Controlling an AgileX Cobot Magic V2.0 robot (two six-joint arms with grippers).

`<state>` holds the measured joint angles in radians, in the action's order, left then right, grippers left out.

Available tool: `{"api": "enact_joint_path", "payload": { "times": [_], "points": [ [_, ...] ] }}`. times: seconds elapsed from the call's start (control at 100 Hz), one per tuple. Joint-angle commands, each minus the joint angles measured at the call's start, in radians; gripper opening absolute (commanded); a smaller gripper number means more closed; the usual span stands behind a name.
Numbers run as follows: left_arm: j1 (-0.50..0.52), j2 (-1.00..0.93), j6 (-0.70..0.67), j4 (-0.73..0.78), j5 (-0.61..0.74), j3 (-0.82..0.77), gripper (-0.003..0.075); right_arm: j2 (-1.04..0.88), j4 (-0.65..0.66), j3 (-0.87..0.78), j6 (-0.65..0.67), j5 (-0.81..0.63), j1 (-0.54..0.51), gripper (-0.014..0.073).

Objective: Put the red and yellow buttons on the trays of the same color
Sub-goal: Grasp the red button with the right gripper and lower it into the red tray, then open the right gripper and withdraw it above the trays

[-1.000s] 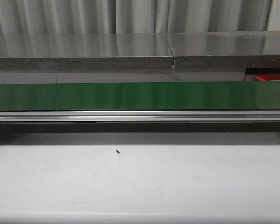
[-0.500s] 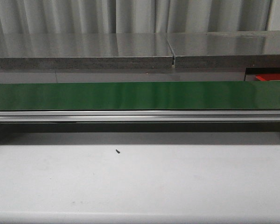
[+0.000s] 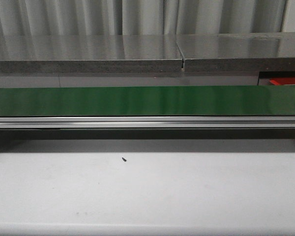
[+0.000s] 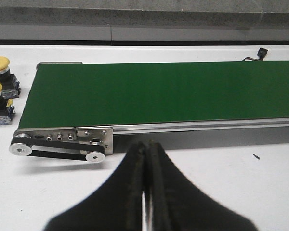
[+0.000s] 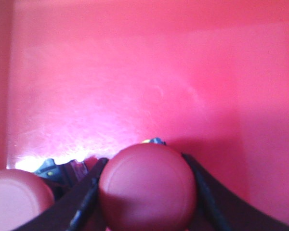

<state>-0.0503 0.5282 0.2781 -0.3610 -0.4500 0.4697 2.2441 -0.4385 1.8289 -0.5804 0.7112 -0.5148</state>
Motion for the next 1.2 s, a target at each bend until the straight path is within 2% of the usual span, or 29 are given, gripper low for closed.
{"api": "enact_joint_path", "payload": {
  "times": [0.0,0.16,0.23,0.35,0.42,0.64,0.97,1.19],
  "points": [
    [-0.008,0.005,0.001,-0.019,0.069,0.027,-0.0019,-0.059,-0.026,0.039,0.005,-0.029,-0.010,0.0127],
    [-0.008,0.005,0.001,-0.019,0.069,0.027,-0.0019,-0.054,-0.026,0.039,0.005,-0.026,-0.010,0.0155],
    [-0.008,0.005,0.001,-0.019,0.069,0.027,-0.0019,-0.055,-0.026,0.039,0.005,-0.026,-0.010,0.0216],
    [-0.008,0.005,0.001,-0.019,0.069,0.027,-0.0019,-0.055,-0.026,0.047,0.005,-0.017,-0.010,0.0376],
    [-0.008,0.005,0.001,-0.019,0.069,0.027,-0.0019,-0.055,-0.026,0.062,0.005,-0.007,-0.010,0.0428],
    [-0.008,0.005,0.001,-0.019,0.069,0.027,-0.0019,-0.069,-0.056,0.148,0.005,0.054,-0.010,0.0427],
    [-0.008,0.005,0.001,-0.019,0.069,0.027,-0.0019,-0.186,-0.087,0.178,0.005,0.149,-0.005,0.0427],
    [-0.008,0.005,0.001,-0.019,0.069,0.027,-0.0019,-0.300,-0.087,0.146,0.006,0.183,0.066,0.0427]
  ]
}}
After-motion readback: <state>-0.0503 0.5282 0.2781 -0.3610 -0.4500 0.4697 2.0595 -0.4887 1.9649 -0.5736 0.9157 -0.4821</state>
